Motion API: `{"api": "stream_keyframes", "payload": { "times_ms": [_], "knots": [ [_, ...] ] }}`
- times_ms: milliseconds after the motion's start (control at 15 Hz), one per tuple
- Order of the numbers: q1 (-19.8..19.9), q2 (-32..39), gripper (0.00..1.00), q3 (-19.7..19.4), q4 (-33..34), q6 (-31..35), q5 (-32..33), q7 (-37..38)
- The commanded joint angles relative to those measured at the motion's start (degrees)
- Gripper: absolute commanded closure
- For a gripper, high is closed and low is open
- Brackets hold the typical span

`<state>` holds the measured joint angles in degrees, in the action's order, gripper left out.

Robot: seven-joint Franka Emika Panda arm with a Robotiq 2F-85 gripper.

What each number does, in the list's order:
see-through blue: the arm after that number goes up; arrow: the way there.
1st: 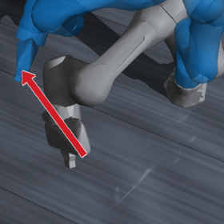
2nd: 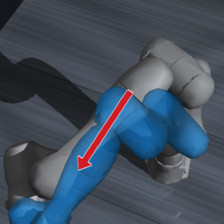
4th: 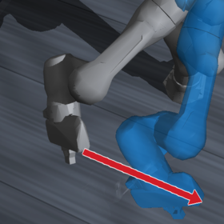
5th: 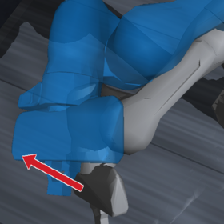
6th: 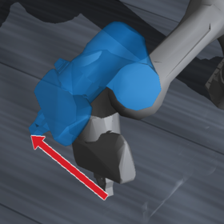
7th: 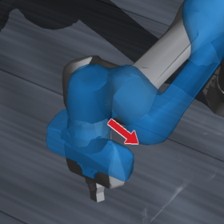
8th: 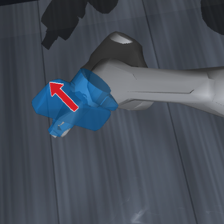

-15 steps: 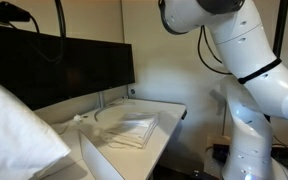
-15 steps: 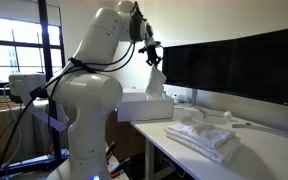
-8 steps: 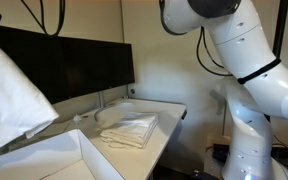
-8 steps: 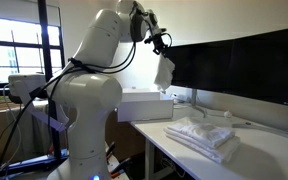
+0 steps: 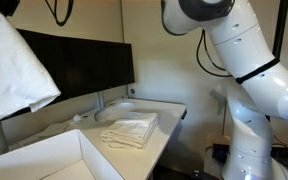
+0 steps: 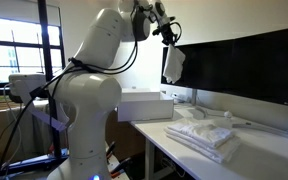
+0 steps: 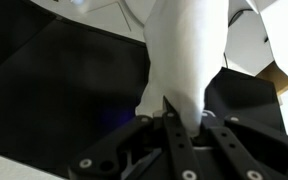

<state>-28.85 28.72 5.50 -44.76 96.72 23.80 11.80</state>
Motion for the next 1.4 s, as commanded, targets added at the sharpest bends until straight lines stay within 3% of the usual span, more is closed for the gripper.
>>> {"api": "stream_keyframes", "payload": {
  "times_ms": [0,400,800,1333],
  "knots": [
    [3.57,-0.25,0.97,-0.01,-0.64,2.55,-2.77,0.05],
    [9.05,-2.13,0.97,0.23,-5.53,8.15,-8.02,2.23],
    [12.31,-8.63,0.97,0.25,-20.48,21.21,-13.73,9.39],
    [12.40,-18.98,0.97,-1.06,-40.92,32.20,-13.75,23.23]
  ]
}}
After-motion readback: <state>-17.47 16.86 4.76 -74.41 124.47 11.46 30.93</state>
